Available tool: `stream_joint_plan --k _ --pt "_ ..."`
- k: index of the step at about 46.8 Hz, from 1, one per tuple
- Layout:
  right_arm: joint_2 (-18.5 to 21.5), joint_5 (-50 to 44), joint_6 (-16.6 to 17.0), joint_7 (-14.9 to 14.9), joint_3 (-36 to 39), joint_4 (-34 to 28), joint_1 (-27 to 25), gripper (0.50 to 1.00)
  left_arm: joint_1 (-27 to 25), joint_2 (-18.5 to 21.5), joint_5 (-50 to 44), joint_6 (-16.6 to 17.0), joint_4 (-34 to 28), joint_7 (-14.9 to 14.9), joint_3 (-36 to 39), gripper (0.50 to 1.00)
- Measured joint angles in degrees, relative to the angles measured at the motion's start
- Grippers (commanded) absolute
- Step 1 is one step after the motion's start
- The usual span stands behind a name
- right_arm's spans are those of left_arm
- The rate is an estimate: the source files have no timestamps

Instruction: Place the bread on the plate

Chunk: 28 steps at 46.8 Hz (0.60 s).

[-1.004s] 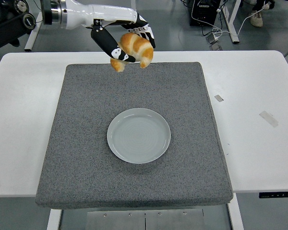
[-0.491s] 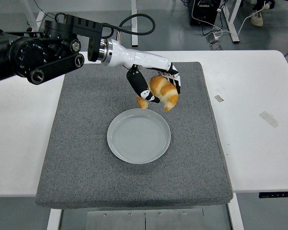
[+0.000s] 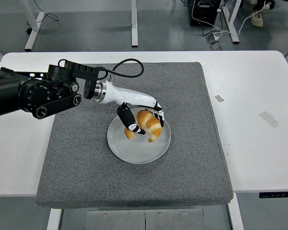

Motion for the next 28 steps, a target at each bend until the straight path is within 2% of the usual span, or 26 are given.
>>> stream_joint_plan --k 28 --pt "0.0 0.0 0.0 0.0 -0.1 -0.1 -0.1 1.0 4.2 0.0 0.4 1.7 1.4 0.0 0.1 0.605"
